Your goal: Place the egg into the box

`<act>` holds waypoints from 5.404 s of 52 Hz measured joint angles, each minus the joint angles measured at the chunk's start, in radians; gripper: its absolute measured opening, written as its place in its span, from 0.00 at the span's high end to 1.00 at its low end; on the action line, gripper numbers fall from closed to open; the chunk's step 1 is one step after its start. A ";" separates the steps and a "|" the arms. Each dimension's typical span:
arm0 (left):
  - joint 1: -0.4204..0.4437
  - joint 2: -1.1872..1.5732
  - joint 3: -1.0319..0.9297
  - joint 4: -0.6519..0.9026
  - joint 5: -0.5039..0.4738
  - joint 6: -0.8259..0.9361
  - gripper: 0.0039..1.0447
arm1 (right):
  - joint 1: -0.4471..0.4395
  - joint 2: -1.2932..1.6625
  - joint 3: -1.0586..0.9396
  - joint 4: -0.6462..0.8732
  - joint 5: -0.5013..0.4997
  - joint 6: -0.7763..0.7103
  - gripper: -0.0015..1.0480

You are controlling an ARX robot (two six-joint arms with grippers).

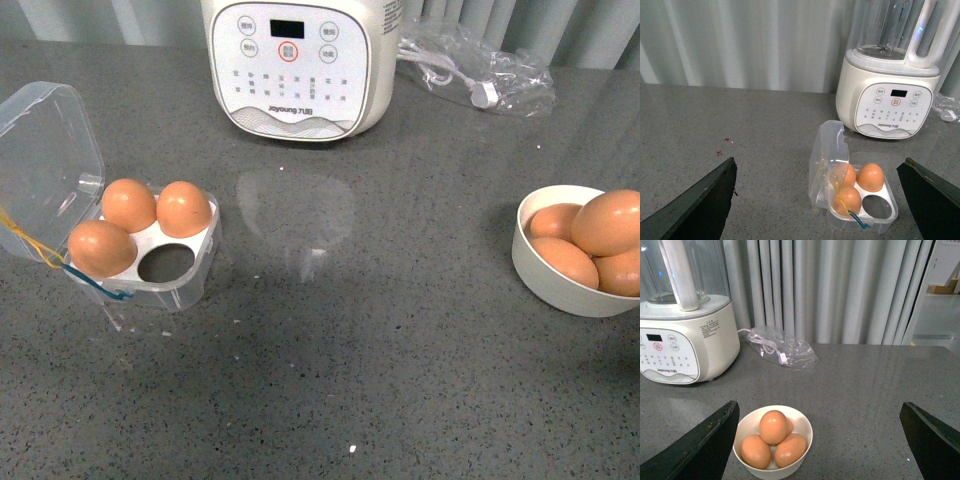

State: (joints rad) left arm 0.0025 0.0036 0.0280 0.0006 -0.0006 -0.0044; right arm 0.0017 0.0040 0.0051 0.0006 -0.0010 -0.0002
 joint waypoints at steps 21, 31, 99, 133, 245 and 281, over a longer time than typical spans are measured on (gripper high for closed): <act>0.000 0.000 0.000 0.000 0.000 0.000 0.06 | 0.000 0.000 0.000 0.000 0.000 0.000 0.07; 0.000 0.000 0.000 0.000 0.000 0.000 0.06 | 0.000 0.000 0.000 0.000 0.000 0.000 0.07; 0.000 0.000 0.000 0.000 0.000 0.000 0.06 | -0.095 1.083 0.242 0.456 -0.027 -0.080 0.07; 0.000 0.000 0.000 0.000 0.000 0.000 0.06 | 0.037 1.512 0.406 0.617 -0.180 0.021 0.07; 0.000 0.000 0.000 0.000 0.000 0.000 0.06 | 0.213 1.500 0.710 0.464 -0.390 0.042 0.62; 0.000 0.000 0.000 0.000 0.000 0.000 0.06 | 0.504 1.914 1.109 0.281 -0.694 -0.051 0.62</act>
State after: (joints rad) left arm 0.0021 0.0032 0.0280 0.0006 -0.0002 -0.0044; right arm 0.5056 1.9179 1.1145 0.2813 -0.6945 -0.0517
